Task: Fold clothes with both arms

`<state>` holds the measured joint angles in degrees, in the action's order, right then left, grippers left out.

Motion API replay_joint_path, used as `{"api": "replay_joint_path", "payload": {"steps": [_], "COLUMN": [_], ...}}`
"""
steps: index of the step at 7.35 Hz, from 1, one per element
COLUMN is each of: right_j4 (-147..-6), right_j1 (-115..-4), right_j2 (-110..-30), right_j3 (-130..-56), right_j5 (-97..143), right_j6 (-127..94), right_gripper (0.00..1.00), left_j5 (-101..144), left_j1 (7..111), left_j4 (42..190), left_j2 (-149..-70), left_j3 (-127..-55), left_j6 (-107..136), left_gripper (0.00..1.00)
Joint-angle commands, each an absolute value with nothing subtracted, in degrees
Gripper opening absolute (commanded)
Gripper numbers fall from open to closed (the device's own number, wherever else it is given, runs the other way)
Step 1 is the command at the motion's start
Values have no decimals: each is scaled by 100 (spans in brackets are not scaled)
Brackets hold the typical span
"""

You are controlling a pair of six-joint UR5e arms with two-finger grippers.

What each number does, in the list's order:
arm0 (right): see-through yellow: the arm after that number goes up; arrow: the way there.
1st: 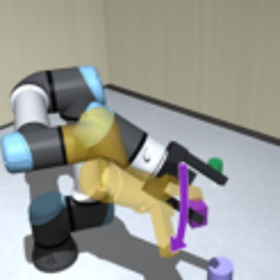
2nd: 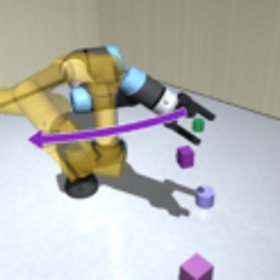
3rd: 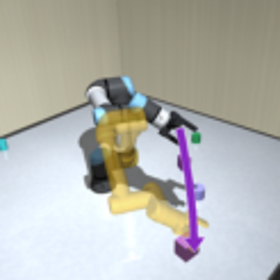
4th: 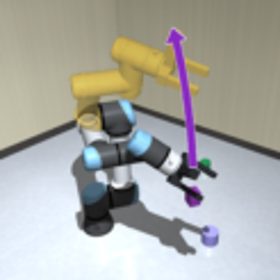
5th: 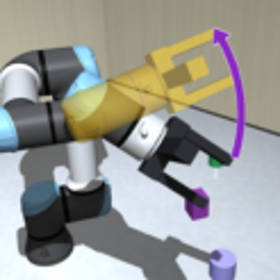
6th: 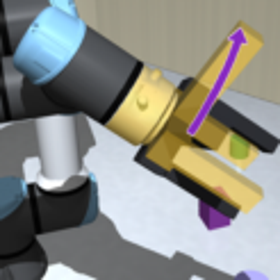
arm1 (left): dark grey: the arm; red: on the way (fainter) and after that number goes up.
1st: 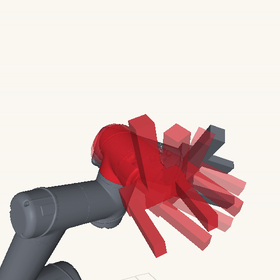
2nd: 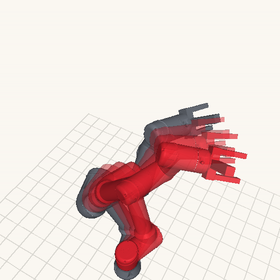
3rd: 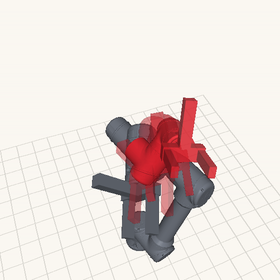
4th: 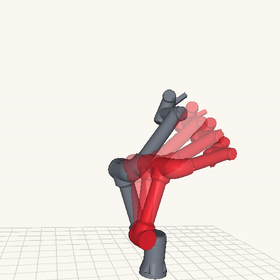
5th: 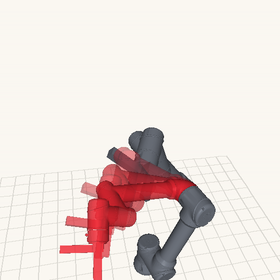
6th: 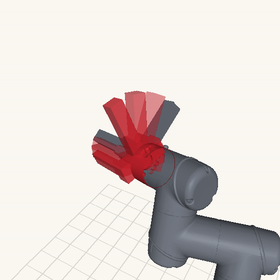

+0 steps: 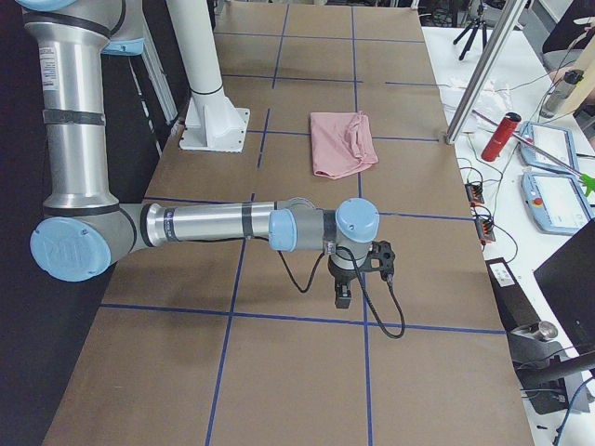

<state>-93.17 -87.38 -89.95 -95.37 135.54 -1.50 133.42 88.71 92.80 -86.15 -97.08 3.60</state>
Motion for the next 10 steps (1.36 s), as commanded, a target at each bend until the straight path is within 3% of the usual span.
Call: {"api": "replay_joint_path", "payload": {"steps": [1,10], "right_j4": [-9308,-9316], "right_j1": [-8684,-8613], "right_j2": [-9018,-8982], "right_j3": [-9536,-9545], "right_j5": [13535,13605], "right_j6": [-149,-149], "right_gripper": [100,100], "left_j5": [13517,13465], "left_j1": [8815,8815], "left_j4": [9395,9413], "left_j2": [-8639,-8596], "left_j3": [-9781,-9755], "left_j6": [431,387], "left_gripper": [100,100]}}
